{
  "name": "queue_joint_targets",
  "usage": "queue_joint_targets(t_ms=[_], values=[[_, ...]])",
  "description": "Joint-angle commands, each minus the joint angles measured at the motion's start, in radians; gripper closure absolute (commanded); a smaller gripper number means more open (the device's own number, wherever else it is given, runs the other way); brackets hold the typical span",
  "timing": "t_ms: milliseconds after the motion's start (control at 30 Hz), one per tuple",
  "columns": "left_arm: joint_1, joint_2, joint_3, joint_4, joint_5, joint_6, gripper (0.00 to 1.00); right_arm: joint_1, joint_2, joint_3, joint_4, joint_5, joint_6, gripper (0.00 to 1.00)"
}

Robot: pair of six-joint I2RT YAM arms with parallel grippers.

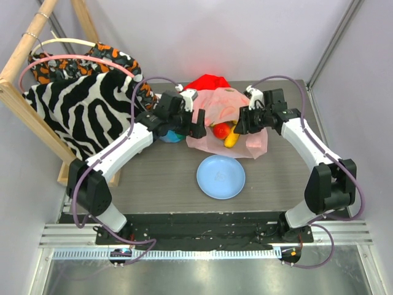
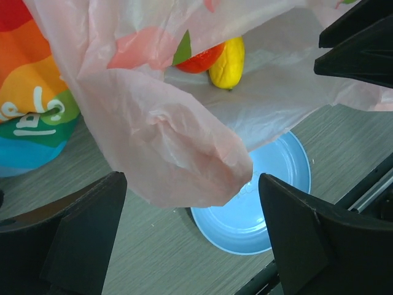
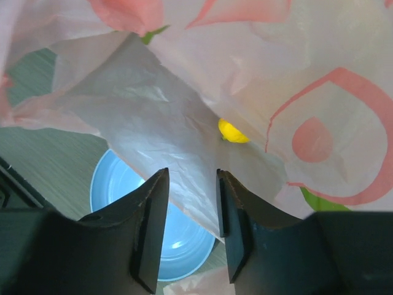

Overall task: Take the fake fruits out of the plastic bag
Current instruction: Adjust the plastic bag at the center of the board.

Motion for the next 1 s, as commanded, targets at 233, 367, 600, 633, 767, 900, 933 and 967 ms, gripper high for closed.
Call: queue_joint_targets(t_ms=[233, 367, 600, 633, 767, 900, 933, 967], values=[[0.019, 0.163, 0.124, 0.001, 0.106, -0.024, 1.0, -0.07, 0.151, 0.107, 0.089, 0.251, 0.135, 0.45], [0.028, 0.08, 0.068, 0.035, 0.085, 0.011, 1.0, -0.11, 0.22, 0.165, 0.135, 0.393, 0.123, 0.4], [0.03, 0.023, 0.107, 0.106, 0.072, 0.03, 1.0, -0.135, 0.24, 0.263, 0.187, 0.436, 0.094, 0.36], [0.03, 0.024, 0.123, 0.107, 0.079, 0.028, 1.0, -0.13, 0.233, 0.273, 0.186, 0.406, 0.1, 0.36], [0.029, 0.04, 0.181, 0.11, 0.143, 0.022, 1.0, -0.061, 0.155, 0.288, 0.172, 0.244, 0.037, 0.39], [0.027, 0.053, 0.192, 0.115, 0.152, 0.007, 1.0, 0.031, 0.063, 0.233, 0.137, 0.08, -0.073, 0.44], [0.027, 0.054, 0.186, 0.116, 0.152, 0.004, 1.0, 0.063, 0.041, 0.216, 0.137, 0.075, -0.086, 0.44], [0.028, 0.054, 0.181, 0.116, 0.151, 0.002, 1.0, 0.075, 0.038, 0.201, 0.132, 0.072, -0.095, 0.45]])
